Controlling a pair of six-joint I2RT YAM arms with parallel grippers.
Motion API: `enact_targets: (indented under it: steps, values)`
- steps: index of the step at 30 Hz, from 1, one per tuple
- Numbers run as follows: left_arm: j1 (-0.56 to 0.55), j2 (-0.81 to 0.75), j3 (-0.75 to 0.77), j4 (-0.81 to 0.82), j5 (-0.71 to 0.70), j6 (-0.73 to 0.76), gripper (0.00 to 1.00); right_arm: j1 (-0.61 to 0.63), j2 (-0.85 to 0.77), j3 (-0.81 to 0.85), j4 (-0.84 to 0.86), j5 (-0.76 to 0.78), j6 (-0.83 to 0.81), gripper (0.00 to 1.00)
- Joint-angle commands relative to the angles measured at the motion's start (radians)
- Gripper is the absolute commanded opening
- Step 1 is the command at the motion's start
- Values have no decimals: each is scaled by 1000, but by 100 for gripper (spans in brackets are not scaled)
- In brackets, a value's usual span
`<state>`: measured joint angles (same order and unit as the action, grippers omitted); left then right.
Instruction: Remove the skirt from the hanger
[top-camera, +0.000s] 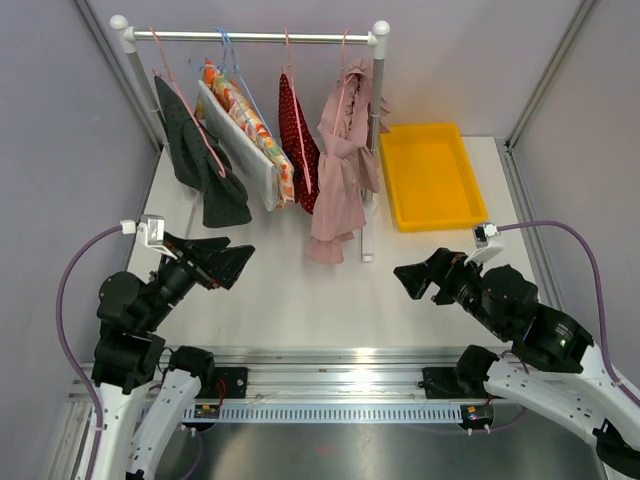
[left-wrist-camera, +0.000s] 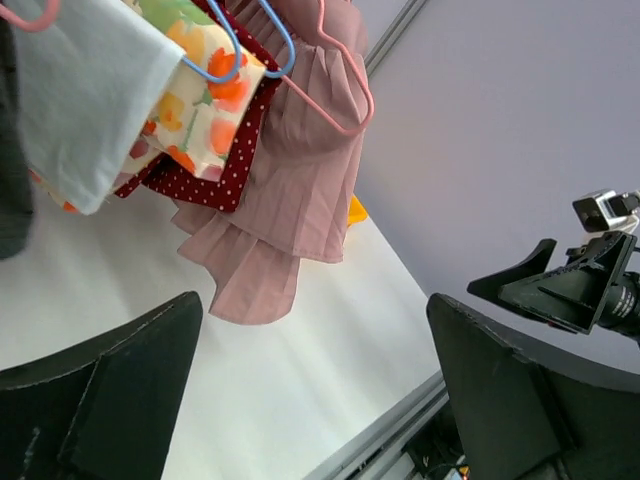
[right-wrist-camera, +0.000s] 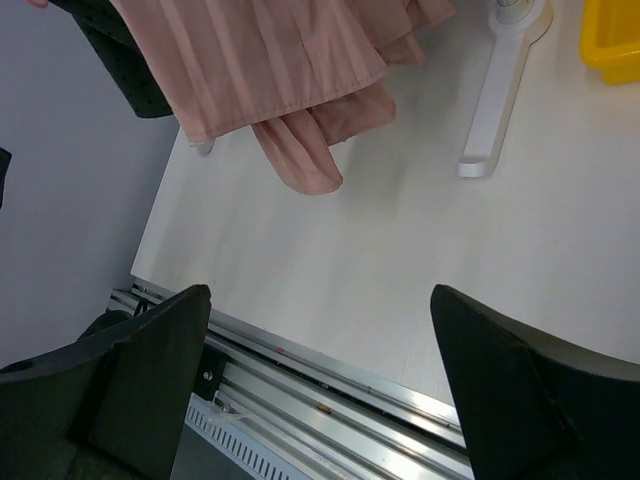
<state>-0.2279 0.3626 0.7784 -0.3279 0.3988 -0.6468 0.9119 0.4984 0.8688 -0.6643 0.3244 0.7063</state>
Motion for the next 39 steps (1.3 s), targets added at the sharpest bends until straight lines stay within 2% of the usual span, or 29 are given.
enact_targets:
  steps: [1,2,5,7,9,11,14,15,16,19,23,24,25,26,27,28,29,31,32,35,39]
  values:
    - [-1,10,131,-78,52,44,99,7,-15,62,-49,41,36,99]
    - [-1,34,159,-100,40,53,99,5,-17,65,-55,45,35,100]
    - [-1,71,168,-10,142,27,99,7,-14,62,-52,59,25,99]
    - [-1,90,129,39,196,-89,99,7,-5,61,-41,64,21,99]
    - [-1,116,76,263,334,-236,99,5,9,62,-31,65,18,100]
    - [-1,139,30,386,344,-333,99,5,20,70,-31,68,16,99]
    - [-1,154,157,258,237,-251,99,7,49,90,-44,77,10,99]
    - [-1,197,212,203,215,-172,99,7,60,93,-55,82,2,99]
    - [-2,229,348,91,174,-130,99,5,65,95,-58,91,-2,100]
    - [-8,382,534,-15,150,-12,99,5,65,72,-64,111,-24,99]
    - [-63,577,818,-149,28,81,99,5,49,19,-28,125,-24,99]
    - [-114,623,976,-189,-9,123,99,7,48,12,-21,123,-19,99]
    - [-146,684,1054,-229,-46,148,99,5,46,-2,-18,119,-15,100]
    - [-184,793,1146,-319,-158,174,99,7,45,-7,-15,111,-11,99]
    - [-274,858,1289,-356,-226,224,99,5,45,-7,-20,108,-10,100]
    - [-316,915,1374,-391,-288,251,99,5,45,-8,-24,104,-10,99]
    - [-356,1032,1441,-452,-407,274,99,7,45,-8,-30,99,-11,100]
    - [-442,1134,1607,-500,-521,318,99,7,40,-4,-58,94,-17,99]
    - [-467,1226,1640,-520,-610,349,99,5,34,-4,-76,90,-28,99]
    - [-530,1315,1670,-490,-719,374,99,5,16,-1,-112,99,-39,99]
    - [-538,1397,1638,-432,-759,351,97,5,-33,-5,-136,100,-44,100]
